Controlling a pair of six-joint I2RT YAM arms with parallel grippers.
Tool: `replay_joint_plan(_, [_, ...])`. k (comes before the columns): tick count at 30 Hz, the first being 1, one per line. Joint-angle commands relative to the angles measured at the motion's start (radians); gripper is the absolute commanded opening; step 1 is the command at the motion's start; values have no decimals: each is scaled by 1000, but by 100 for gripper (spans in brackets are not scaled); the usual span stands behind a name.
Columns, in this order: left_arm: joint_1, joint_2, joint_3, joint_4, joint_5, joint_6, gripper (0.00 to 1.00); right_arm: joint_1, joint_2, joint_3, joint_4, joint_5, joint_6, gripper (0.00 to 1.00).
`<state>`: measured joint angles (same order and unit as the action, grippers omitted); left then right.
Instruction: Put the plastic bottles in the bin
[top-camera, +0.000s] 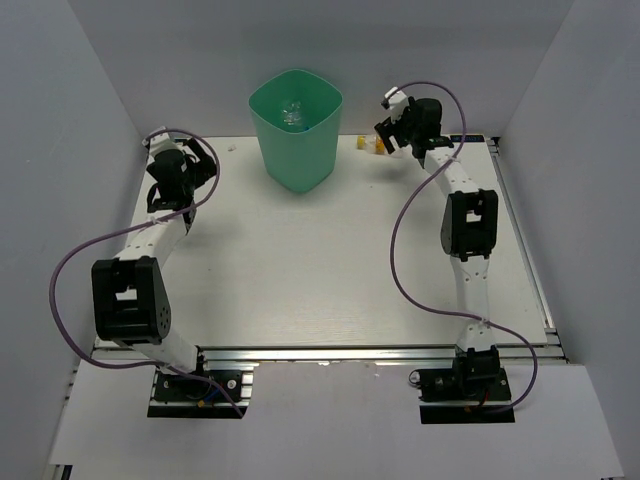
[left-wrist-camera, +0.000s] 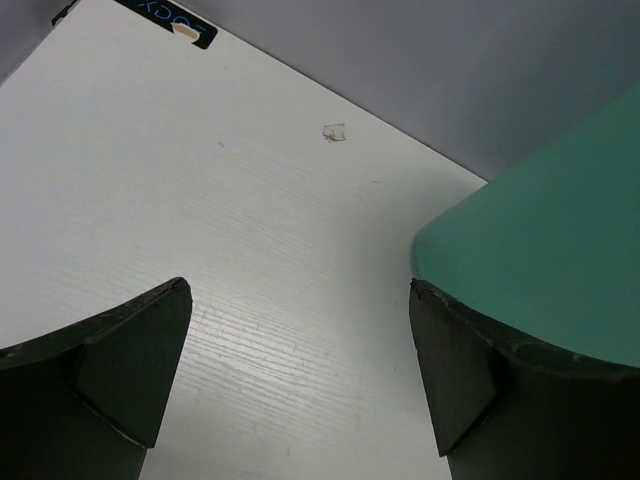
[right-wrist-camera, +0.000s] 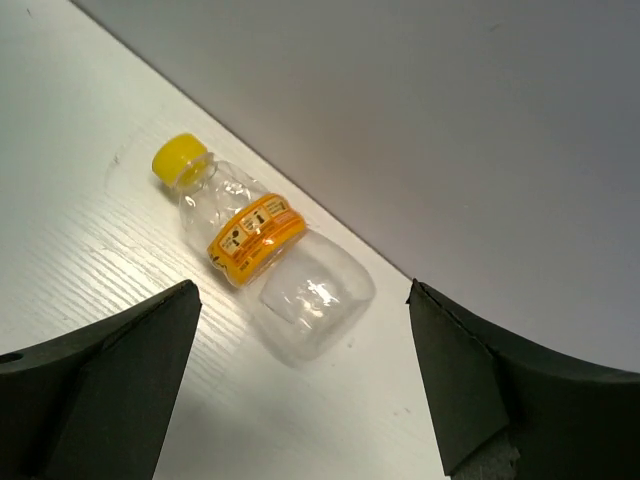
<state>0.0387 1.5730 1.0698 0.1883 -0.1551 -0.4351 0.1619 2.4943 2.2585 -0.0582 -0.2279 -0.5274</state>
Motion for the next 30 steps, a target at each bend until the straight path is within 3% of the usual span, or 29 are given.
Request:
replay_joint_plan(1, [9,15,50,2,-17,15,98,10,15,87,81,24,-75,89])
replay_joint_plan(12, [13,136,177,-76,-21,56,98,14,162,79,245,42,-109,89])
replay_joint_plan(18, [13,171,203,-78,-26,67,98,13,205,78,256,24,-126,89])
replay_joint_plan(30, [13,278,324,-179,-55,84,98,-1,305,67,353,53,-217,80])
